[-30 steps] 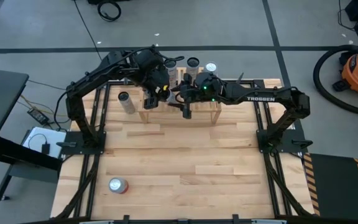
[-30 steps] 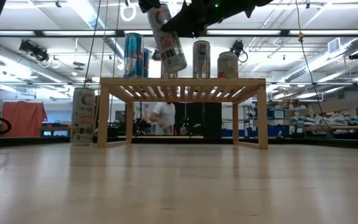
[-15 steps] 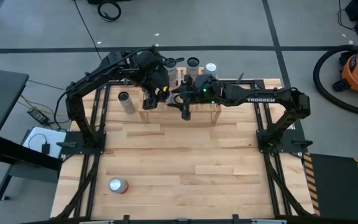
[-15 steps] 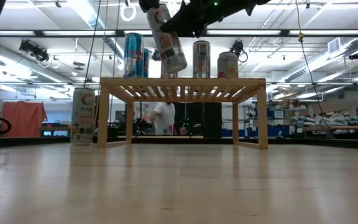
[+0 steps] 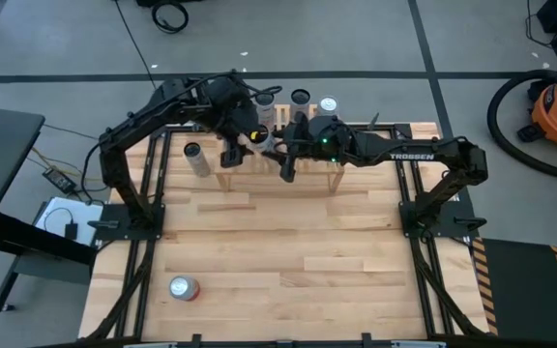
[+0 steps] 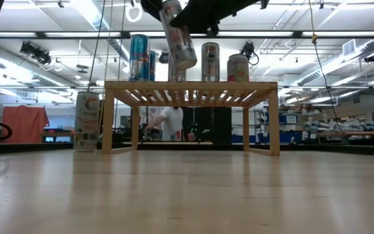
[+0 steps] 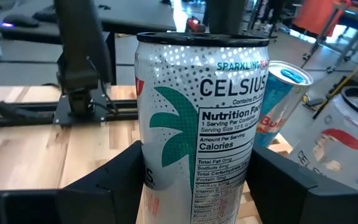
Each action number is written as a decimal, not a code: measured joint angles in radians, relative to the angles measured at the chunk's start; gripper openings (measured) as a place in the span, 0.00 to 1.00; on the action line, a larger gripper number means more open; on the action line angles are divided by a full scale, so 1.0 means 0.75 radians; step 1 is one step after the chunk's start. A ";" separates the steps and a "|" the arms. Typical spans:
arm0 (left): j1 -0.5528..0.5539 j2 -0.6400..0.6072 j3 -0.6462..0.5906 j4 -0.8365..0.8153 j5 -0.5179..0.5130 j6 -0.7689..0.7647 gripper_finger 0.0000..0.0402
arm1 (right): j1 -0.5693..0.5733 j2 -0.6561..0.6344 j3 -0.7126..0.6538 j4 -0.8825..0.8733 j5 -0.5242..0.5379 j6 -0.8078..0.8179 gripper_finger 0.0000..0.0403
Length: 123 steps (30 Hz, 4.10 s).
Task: Place canned beverage on shelf
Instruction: Put the white pink soda can on the shelf aligned with the other white pink soda can
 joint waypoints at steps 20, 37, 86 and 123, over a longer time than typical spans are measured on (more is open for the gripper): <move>-0.301 -0.310 0.000 -0.097 -0.055 -0.173 0.78 | -0.015 0.006 -0.287 0.652 0.032 0.072 0.61; -0.299 -0.371 0.000 -0.085 -0.064 -0.212 0.78 | -0.040 0.160 -0.302 0.740 -0.010 0.095 0.61; -0.296 -0.371 0.000 -0.075 -0.065 -0.201 0.78 | -0.067 0.076 -0.476 0.900 -0.038 0.128 0.61; -0.296 -0.371 -0.001 -0.065 -0.064 -0.202 0.78 | -0.149 0.113 -0.468 0.962 -0.185 0.152 0.71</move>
